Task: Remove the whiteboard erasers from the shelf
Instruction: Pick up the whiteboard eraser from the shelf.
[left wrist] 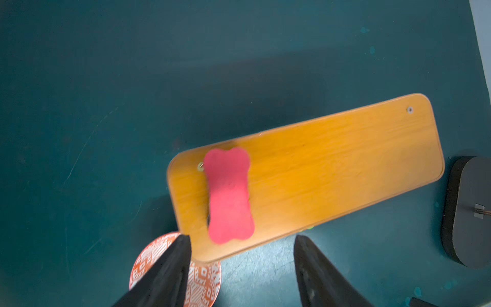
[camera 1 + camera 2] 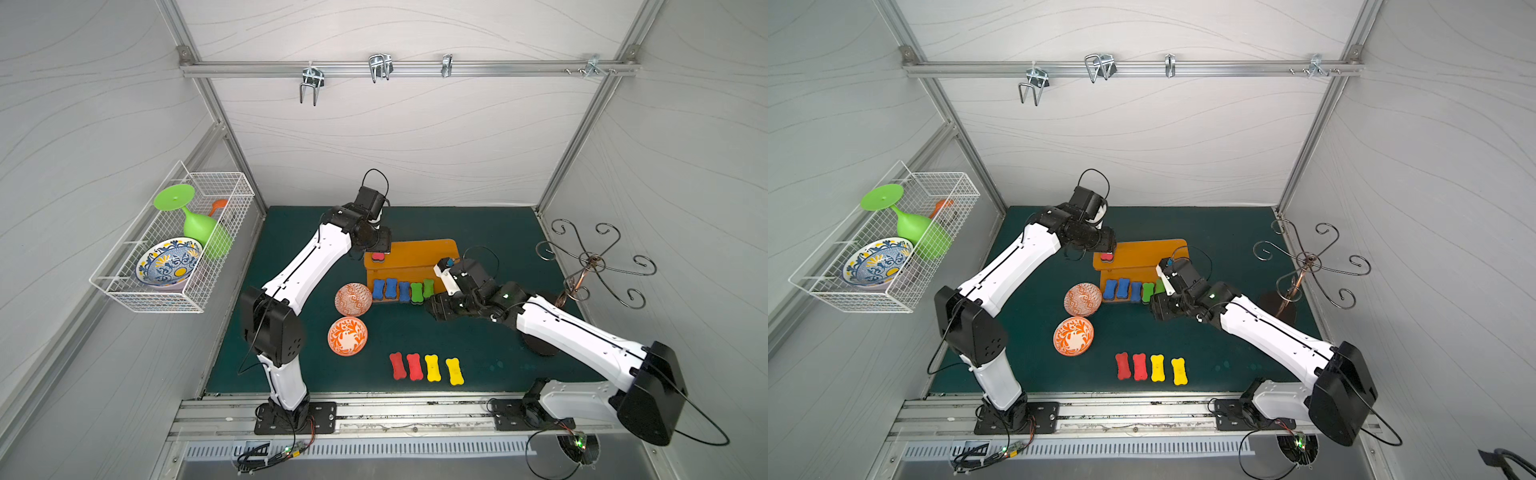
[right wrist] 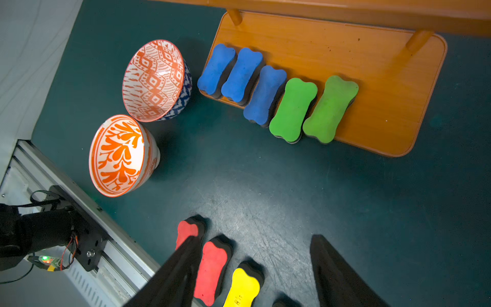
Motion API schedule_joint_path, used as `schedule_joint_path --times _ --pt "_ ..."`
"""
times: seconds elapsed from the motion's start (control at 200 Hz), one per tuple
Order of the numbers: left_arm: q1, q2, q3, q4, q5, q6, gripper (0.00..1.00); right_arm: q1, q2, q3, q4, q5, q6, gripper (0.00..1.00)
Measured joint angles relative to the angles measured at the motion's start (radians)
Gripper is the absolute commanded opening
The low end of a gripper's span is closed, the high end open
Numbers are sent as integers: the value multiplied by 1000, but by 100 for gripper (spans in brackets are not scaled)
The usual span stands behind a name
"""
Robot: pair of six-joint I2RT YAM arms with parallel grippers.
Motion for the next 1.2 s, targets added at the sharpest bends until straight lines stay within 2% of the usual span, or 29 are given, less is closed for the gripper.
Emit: schedule_joint_path --times 0.105,0.285,0.515,0.81,1.045,1.2 --pt "-5 63 57 -19 -14 17 65 -29 -8 -12 10 -32 -10 70" --pt "-6 119 67 -54 -41 24 63 -59 -9 -16 24 -74 -19 70" --pt "-5 138 67 -74 -61 24 47 -67 -9 -18 31 -101 -20 70" --pt "-5 168 67 -71 -67 22 42 -67 -27 -18 31 -105 -20 70" --pt "-5 170 67 -70 -73 12 24 -71 -45 -18 31 -105 -21 70" --pt "-9 153 49 -70 -71 -14 19 -88 -57 -18 30 -105 -36 70"
